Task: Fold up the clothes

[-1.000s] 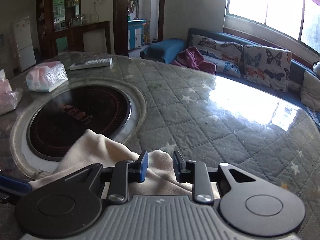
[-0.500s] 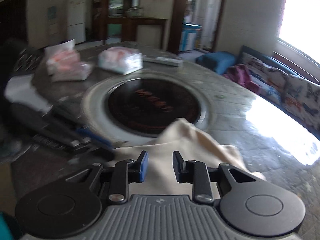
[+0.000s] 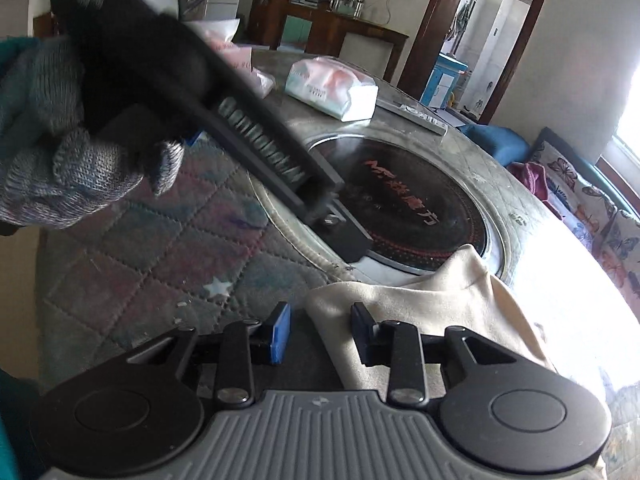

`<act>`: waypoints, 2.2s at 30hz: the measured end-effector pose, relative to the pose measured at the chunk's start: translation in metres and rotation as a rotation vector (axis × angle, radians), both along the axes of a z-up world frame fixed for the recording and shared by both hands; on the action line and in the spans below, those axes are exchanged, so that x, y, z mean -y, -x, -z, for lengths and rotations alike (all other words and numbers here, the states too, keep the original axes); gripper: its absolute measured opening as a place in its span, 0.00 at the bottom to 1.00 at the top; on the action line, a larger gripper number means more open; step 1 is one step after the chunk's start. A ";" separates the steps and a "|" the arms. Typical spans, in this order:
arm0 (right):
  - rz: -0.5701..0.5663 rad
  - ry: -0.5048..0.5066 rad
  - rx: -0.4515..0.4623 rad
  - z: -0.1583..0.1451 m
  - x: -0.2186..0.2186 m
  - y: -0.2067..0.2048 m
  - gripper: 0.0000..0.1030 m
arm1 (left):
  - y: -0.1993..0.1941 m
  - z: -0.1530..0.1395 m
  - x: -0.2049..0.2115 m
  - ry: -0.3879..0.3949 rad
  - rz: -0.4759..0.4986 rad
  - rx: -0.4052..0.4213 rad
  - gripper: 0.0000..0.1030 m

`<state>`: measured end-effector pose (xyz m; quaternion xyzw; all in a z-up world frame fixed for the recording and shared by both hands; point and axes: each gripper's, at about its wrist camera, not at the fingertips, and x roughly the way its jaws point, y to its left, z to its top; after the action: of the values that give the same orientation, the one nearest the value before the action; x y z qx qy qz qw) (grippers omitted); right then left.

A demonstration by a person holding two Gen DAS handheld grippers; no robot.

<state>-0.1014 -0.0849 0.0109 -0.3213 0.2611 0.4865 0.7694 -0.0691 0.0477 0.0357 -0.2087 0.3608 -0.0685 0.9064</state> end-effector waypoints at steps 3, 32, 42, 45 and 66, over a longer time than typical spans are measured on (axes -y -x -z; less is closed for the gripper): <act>0.033 -0.020 -0.008 -0.002 0.002 -0.004 0.14 | -0.006 0.001 0.000 0.048 -0.007 -0.008 0.49; 0.123 -0.287 -0.173 -0.053 0.054 -0.030 0.03 | -0.074 0.039 -0.015 0.515 -0.126 -0.197 0.24; 0.198 -0.276 -0.185 -0.048 0.067 -0.030 0.07 | -0.068 0.046 -0.025 0.516 -0.149 -0.192 0.15; 0.284 -0.277 -0.175 -0.048 0.087 -0.038 0.07 | -0.069 0.047 -0.025 0.529 -0.154 -0.198 0.18; 0.933 -0.471 -0.344 0.008 0.256 -0.121 0.40 | -0.072 0.042 -0.017 0.453 -0.121 -0.159 0.16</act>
<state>0.0201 -0.3411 0.0025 0.0935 0.3819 0.1845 0.9007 0.0027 0.0648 -0.0061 -0.4328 0.3931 -0.0767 0.8077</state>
